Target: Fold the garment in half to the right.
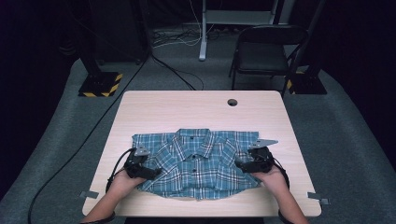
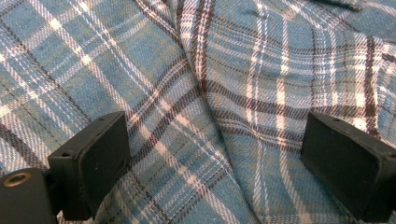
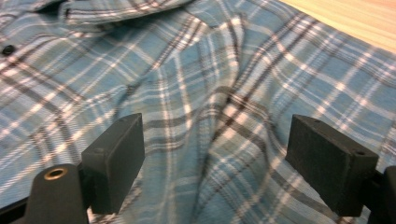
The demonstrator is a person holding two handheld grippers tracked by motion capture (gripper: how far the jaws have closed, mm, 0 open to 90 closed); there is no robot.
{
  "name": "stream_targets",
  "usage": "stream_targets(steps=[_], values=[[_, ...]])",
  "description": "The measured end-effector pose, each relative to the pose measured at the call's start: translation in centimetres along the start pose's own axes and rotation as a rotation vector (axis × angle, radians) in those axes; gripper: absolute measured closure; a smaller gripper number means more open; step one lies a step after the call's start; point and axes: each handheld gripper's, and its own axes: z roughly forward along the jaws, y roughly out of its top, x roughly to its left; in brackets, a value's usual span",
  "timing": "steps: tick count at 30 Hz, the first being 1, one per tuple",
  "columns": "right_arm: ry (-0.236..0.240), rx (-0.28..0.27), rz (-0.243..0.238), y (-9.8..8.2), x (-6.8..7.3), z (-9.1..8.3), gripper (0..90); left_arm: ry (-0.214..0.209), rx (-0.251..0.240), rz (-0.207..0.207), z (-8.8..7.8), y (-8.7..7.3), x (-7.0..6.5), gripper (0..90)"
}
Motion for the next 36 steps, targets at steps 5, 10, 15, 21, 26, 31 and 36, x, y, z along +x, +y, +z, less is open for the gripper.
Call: stream_targets(steps=[5, 10, 15, 21, 26, 31, 36], values=[[-0.016, 0.073, -0.030, -0.4, 0.2, 0.8, 19.5, -0.004, 0.026, 0.001, -0.1, 0.2, -0.3, 7.7], [-0.019, 0.102, -0.011, -1.8, -0.9, 1.4, 22.4, -0.027, 0.078, 0.016, -0.2, 0.6, -0.7, 7.7], [-0.019, 0.137, -0.032, -1.8, -1.0, 1.1, 23.2, -0.050, 0.076, 0.039, -0.5, 1.1, -0.8, 9.4], [-0.010, 0.141, -0.043, -2.0, -1.1, 0.8, 23.2, 0.003, -0.001, 0.059, -0.3, 3.4, 0.0, 9.9], [-0.017, 0.152, -0.044, -2.2, -1.4, 0.4, 23.4, 0.027, 0.005, -0.020, 2.1, 3.6, 1.6, 8.9], [-0.029, 0.187, -0.043, -2.4, -1.6, -0.1, 23.8, 0.019, 0.001, 0.014, 2.5, 3.3, 0.3, 6.5], [-0.058, 0.223, -0.031, -1.9, -1.3, -1.1, 27.3, 0.015, -0.003, 0.044, 2.4, 3.3, -0.2, 6.6]])
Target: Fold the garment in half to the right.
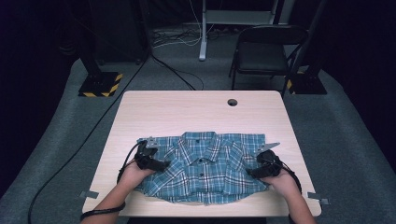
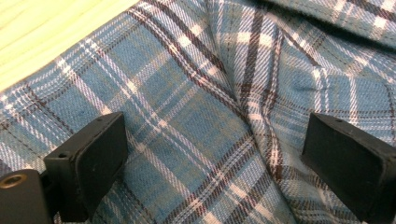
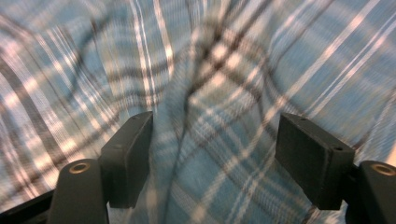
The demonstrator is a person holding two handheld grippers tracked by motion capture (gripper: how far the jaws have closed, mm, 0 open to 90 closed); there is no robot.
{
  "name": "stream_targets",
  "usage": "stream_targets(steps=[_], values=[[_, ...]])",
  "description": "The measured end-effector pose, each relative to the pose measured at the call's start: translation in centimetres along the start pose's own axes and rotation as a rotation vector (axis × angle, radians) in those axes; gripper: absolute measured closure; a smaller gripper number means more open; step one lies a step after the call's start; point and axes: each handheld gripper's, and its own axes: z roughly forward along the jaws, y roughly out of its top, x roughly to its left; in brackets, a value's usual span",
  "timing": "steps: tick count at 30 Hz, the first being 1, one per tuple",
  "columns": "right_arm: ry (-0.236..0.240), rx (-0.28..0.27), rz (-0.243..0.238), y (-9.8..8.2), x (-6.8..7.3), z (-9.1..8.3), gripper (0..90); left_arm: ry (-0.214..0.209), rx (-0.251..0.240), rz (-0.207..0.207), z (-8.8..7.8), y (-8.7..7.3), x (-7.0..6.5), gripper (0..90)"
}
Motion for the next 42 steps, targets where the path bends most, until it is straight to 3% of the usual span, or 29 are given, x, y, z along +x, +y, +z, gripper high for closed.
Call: stream_targets(steps=[2, 5, 7, 15, 19, 20, 27, 32, 35, 39, 42], values=[[-0.006, -0.082, 0.031, 0.6, 0.4, -0.7, 25.0, 0.007, -0.014, 0.008, -0.3, 0.1, 0.0, 8.1], [0.058, -0.228, 0.087, 2.1, 1.2, -1.4, 21.7, 0.006, -0.036, 0.001, -0.7, 0.1, 0.1, 9.3], [0.081, -0.269, 0.081, 3.3, 2.1, -1.3, 21.9, 0.008, -0.037, 0.002, -0.7, -0.1, 0.2, 9.2], [0.094, -0.272, -0.022, 7.1, 5.9, 2.1, 22.0, 0.000, -0.037, 0.001, -0.3, -0.6, 0.3, 7.5], [0.109, -0.298, -0.028, 8.2, 7.2, 3.3, 22.1, 0.002, -0.040, 0.007, -0.3, -0.6, 0.2, 7.5], [0.111, -0.296, -0.035, 8.8, 7.8, 4.3, 22.1, -0.002, -0.043, 0.007, -0.3, -0.7, 0.2, 7.5], [0.100, -0.168, -0.018, 9.0, 8.0, 7.9, 19.5, -0.005, -0.053, 0.006, -0.2, -0.8, 0.2, 7.1], [0.099, -0.162, -0.031, 9.0, 7.9, 7.7, 20.9, -0.010, -0.059, 0.003, -0.1, -1.0, 0.2, 6.4], [0.116, -0.218, -0.011, 9.5, 7.9, 6.7, 21.2, -0.008, -0.054, 0.003, -0.1, -0.9, 0.2, 5.9], [0.134, -0.244, 0.003, 10.7, 8.3, 6.5, 21.2, -0.007, -0.046, 0.004, -0.1, -0.8, 0.1, 5.3], [0.093, -0.232, -0.026, 11.5, 8.9, 7.3, 22.8, -0.012, -0.049, 0.003, -0.1, -0.8, 0.2, 5.3]])
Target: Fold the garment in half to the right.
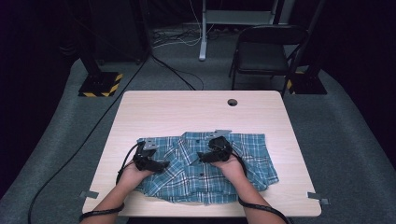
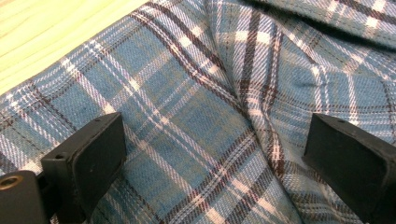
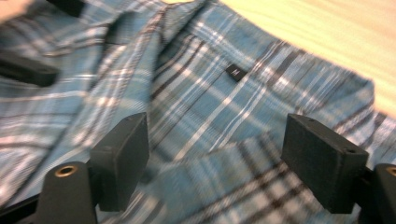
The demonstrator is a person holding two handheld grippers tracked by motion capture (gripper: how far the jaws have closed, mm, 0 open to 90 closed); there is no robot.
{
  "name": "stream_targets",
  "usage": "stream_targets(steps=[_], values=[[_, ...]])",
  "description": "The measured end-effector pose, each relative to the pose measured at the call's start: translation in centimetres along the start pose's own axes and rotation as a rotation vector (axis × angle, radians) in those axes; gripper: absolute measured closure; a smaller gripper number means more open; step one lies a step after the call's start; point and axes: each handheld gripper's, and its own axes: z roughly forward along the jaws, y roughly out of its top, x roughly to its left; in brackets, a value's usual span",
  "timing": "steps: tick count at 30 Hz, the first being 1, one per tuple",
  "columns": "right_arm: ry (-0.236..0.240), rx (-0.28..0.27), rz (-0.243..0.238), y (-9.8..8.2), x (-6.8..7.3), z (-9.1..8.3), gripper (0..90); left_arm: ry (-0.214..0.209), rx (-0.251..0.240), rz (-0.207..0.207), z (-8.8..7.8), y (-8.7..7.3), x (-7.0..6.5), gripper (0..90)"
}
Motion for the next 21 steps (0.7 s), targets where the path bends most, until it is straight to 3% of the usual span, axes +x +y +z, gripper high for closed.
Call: stream_targets(steps=[5, 7, 8, 9, 11, 14, 17, 21], values=[[-0.134, 0.020, -0.020, 0.9, 0.2, 1.6, 23.4, -0.004, -0.003, 0.005, 0.0, -0.1, 0.1, 5.3], [-0.149, 0.034, -0.026, 0.9, 0.2, 1.9, 23.4, -0.005, -0.004, 0.006, 0.0, -0.1, 0.1, 5.4], [-0.172, 0.080, -0.055, 0.9, 0.3, 2.8, 23.5, -0.008, -0.007, 0.008, -0.1, -0.1, 0.1, 5.4], [-0.184, 0.093, -0.074, 0.8, 0.3, 3.0, 23.1, -0.009, -0.008, 0.008, -0.1, -0.1, 0.1, 5.4], [-0.195, 0.083, -0.093, 0.5, 0.5, 3.3, 22.3, -0.010, -0.010, 0.009, -0.1, -0.2, 0.1, 5.4], [-0.193, 0.089, -0.090, 0.7, 0.5, 3.2, 22.2, -0.010, -0.009, 0.011, -0.1, -0.2, 0.1, 5.4], [-0.171, 0.045, -0.065, 1.0, 0.6, 2.2, 22.1, -0.006, -0.005, 0.017, -0.3, 0.0, 0.1, 5.9], [-0.071, -0.048, 0.003, 1.5, 1.6, 0.4, 21.4, 0.010, -0.023, 0.014, -0.8, 0.2, 0.4, 8.0]])
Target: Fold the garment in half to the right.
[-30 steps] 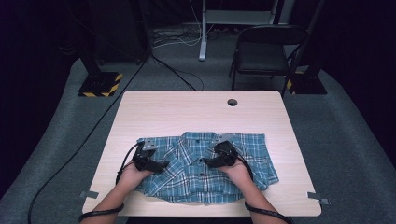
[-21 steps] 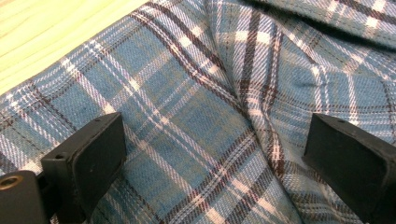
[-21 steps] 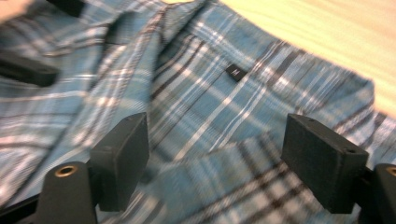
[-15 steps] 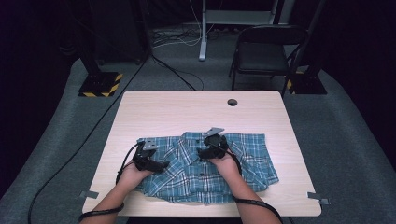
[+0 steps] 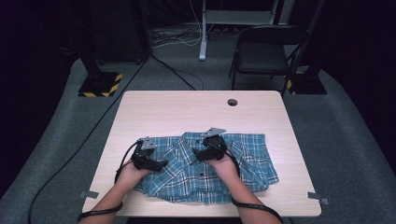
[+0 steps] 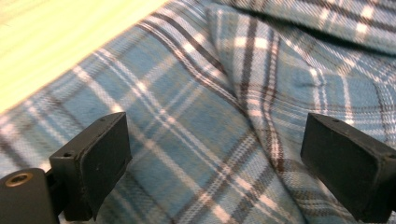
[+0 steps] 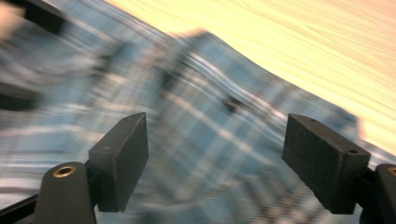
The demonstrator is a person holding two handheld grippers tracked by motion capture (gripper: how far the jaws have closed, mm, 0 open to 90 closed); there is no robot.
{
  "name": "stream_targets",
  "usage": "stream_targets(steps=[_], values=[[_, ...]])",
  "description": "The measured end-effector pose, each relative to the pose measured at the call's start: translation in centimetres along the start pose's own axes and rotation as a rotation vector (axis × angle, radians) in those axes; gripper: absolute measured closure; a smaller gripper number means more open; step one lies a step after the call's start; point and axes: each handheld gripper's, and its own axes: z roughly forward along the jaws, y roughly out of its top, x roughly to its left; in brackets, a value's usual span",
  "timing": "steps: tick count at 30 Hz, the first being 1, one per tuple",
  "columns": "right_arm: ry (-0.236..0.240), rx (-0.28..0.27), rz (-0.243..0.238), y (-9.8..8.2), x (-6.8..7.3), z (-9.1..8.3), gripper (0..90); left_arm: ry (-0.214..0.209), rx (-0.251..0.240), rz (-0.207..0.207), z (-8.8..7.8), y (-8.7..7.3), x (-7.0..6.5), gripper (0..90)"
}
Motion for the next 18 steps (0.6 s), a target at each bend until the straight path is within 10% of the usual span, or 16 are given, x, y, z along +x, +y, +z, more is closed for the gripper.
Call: stream_targets(steps=[4, 18], values=[[0.104, -0.006, -0.012, 0.0, 2.0, -0.7, 21.3, 0.029, -0.033, -0.028, -0.5, 0.0, 0.5, 8.0], [0.226, 0.020, -0.212, -0.9, 8.8, 0.8, 22.5, 0.039, -0.031, -0.048, -0.2, -0.3, 1.3, 7.7]])
